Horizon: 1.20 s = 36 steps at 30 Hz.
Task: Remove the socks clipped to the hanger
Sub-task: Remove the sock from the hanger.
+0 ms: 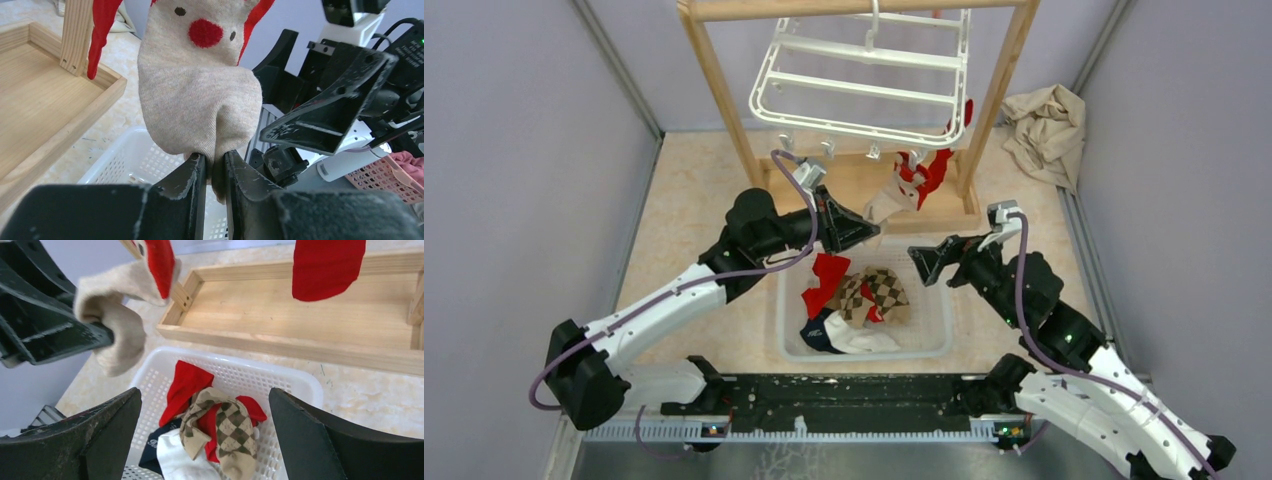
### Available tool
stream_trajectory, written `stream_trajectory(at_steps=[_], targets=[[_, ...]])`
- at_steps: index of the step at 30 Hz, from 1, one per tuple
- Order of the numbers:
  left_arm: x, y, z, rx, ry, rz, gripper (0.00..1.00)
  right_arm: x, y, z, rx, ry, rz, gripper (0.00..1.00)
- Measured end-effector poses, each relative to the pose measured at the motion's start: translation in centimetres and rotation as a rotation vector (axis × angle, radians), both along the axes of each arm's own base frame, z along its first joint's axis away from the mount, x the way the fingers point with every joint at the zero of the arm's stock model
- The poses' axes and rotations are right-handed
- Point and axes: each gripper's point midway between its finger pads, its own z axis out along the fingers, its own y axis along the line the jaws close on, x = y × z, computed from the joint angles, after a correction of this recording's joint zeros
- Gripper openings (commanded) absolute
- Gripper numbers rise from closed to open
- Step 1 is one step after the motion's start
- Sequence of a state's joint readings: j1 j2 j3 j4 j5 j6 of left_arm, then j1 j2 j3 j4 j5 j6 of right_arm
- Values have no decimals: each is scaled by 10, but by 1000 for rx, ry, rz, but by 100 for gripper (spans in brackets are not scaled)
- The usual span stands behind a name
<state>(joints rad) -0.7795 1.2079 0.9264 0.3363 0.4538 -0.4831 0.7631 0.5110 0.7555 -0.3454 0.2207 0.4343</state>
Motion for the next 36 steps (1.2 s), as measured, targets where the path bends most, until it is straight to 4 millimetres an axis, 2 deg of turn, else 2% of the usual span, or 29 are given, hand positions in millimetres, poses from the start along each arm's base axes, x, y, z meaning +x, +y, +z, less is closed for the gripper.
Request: stream_trajectory(at_steps=[5, 12, 18, 25, 36], targets=[[-2, 2, 5, -4, -1, 1, 25, 6, 3, -18, -25, 52, -15, 98], [-2, 2, 2, 7, 9, 1, 25, 17, 14, -58, -129, 178, -22, 98], [-3, 4, 3, 9, 11, 6, 25, 15, 13, -55, -107, 172, -22, 98], [-4, 6, 7, 1, 4, 9, 26, 9, 9, -73, -106, 204, -30, 98], [0, 7, 7, 1, 5, 30, 26, 13, 0, -75, -118, 203, -82, 96]])
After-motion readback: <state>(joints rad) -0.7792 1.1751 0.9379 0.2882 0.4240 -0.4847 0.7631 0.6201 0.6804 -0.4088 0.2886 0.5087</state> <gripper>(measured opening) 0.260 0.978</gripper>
